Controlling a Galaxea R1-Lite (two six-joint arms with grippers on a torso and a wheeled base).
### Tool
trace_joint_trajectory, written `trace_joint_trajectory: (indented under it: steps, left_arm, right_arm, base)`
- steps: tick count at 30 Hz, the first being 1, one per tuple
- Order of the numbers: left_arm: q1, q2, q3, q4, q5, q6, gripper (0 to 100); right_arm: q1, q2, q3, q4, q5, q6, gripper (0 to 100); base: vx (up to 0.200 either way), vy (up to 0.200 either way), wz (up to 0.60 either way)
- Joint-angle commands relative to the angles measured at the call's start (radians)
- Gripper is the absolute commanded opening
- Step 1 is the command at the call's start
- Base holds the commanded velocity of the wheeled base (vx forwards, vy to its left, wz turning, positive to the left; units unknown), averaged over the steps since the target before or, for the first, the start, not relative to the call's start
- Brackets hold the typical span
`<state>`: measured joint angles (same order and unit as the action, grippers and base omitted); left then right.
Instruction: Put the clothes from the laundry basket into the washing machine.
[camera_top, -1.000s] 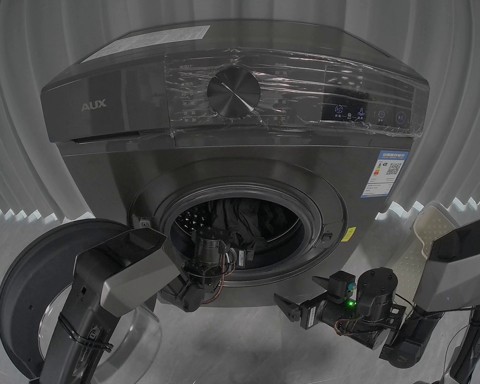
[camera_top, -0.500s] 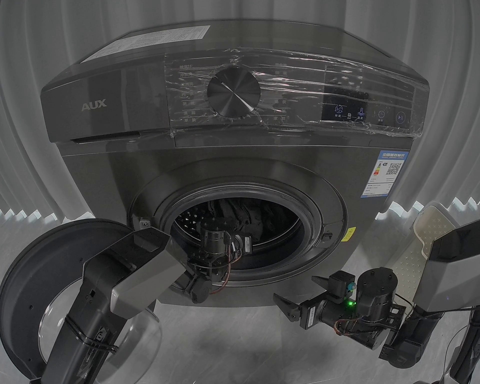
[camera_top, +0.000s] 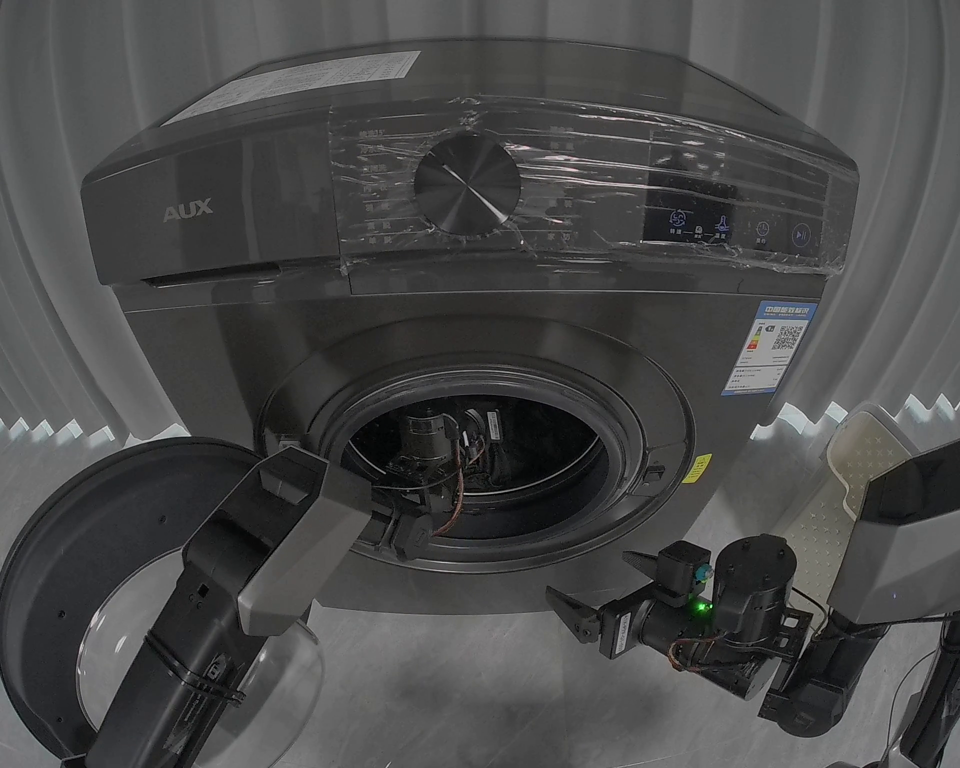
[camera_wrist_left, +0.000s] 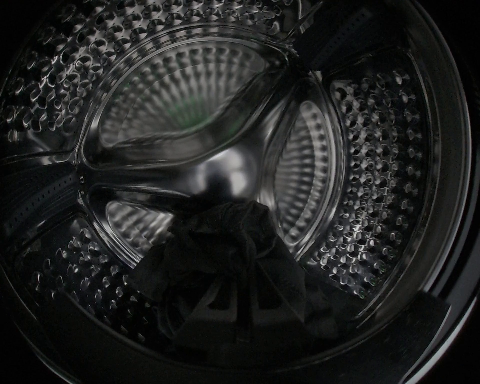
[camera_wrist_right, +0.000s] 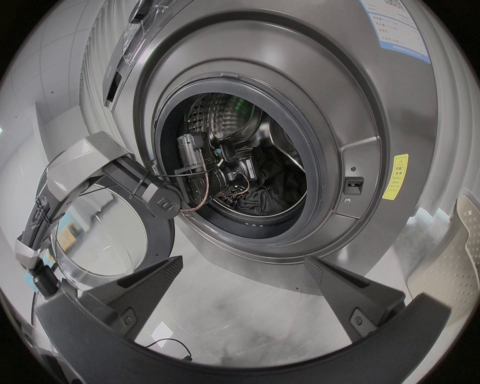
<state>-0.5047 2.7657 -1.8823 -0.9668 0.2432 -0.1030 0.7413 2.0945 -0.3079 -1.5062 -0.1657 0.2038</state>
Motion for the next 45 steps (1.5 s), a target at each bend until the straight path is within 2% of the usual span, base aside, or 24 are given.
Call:
trace_joint_trajectory:
  steps: [1,13,14,21,27,31,33,39,45]
  left_arm:
    - [0.009,0.029,-0.050,0.011,0.004,0.000,0]
    - [0.009,0.031,-0.061,0.036,0.004,0.000,0]
    - [0.009,0.031,-0.058,0.036,0.004,0.000,100]
    - [0.009,0.023,-0.029,0.028,0.005,-0.001,100]
    - [-0.028,-0.121,0.278,-0.016,0.004,-0.003,100]
    - [-0.077,-0.216,0.516,-0.125,0.007,-0.003,100]
    - [-0.097,-0.265,0.618,-0.162,0.027,-0.003,100]
    - [-0.132,-0.330,0.761,-0.256,0.041,-0.001,100]
    - [-0.178,-0.442,0.967,-0.340,0.064,-0.007,100]
  right_arm:
    - [0.001,-0.002,0.000,0.000,0.000,0.000,100]
    - [-0.002,-0.001,-0.005,-0.002,0.000,0.000,100]
    - [-0.003,-0.001,-0.005,-0.002,0.000,0.000,100]
    - [-0.006,-0.002,-0.007,-0.003,0.002,0.000,100]
    - [-0.010,-0.007,-0.007,-0.003,0.002,-0.001,100]
    - [-0.011,-0.014,-0.005,-0.002,0.002,-0.001,100]
    - [-0.013,-0.014,-0.004,-0.002,0.002,-0.001,100]
    - [-0.016,-0.014,-0.004,-0.002,0.002,-0.001,100]
    - [-0.028,-0.013,0.010,0.000,0.002,-0.004,100]
  base:
    - [0.000,0.000,0.00]
    - [0.000,0.000,0.00]
    - [0.000,0.000,0.00]
    - [0.000,0.000,0.00]
    - [0.000,0.000,0.00]
    - [0.000,0.000,0.00]
    - [0.000,0.000,0.00]
    - [0.000,0.000,0.00]
    - [0.000,0.000,0.00]
